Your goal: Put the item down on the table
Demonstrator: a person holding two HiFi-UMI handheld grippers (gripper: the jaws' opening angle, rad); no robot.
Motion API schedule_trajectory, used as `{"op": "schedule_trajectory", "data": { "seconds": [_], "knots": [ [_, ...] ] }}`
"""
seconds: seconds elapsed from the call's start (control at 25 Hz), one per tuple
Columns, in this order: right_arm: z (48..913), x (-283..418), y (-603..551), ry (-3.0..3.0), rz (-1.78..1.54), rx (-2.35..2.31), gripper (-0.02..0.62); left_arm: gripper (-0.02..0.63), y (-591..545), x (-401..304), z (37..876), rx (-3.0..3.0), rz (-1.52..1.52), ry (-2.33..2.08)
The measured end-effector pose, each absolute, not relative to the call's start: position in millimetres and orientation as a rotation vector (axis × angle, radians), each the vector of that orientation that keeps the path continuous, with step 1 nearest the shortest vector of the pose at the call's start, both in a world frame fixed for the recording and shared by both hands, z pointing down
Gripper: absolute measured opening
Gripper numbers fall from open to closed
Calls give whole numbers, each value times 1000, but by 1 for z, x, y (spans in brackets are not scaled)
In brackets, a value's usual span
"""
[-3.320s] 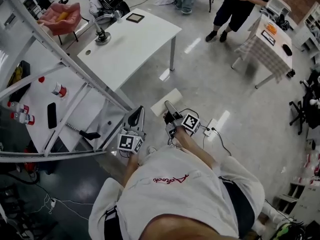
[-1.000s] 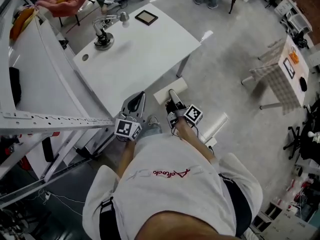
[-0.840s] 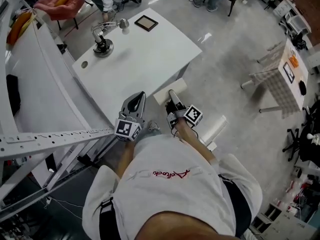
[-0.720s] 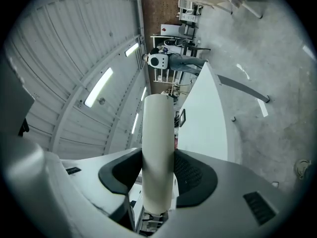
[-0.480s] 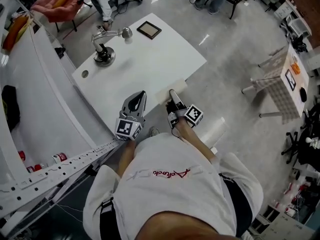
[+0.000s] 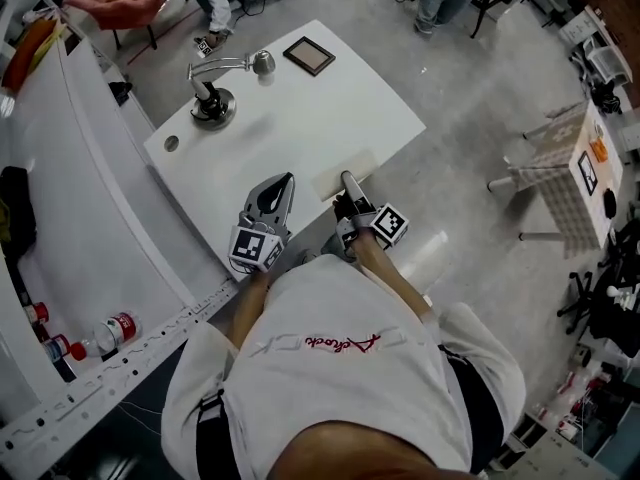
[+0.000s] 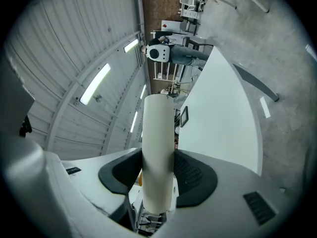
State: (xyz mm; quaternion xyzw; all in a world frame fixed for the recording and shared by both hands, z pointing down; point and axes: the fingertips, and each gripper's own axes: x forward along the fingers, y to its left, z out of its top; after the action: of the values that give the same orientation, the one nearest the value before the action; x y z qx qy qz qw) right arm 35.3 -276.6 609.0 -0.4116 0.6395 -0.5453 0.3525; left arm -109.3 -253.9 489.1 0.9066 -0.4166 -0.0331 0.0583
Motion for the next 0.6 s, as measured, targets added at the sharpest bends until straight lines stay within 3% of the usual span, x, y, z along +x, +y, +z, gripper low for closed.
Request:
{"op": "schedule_trajectory", "data": {
  "seconds": [0.6],
  "knots": [
    [613,53,-323,1646,-1438,-1016,201,5,-291,-86,494,2705,-79,-1315]
  ]
}}
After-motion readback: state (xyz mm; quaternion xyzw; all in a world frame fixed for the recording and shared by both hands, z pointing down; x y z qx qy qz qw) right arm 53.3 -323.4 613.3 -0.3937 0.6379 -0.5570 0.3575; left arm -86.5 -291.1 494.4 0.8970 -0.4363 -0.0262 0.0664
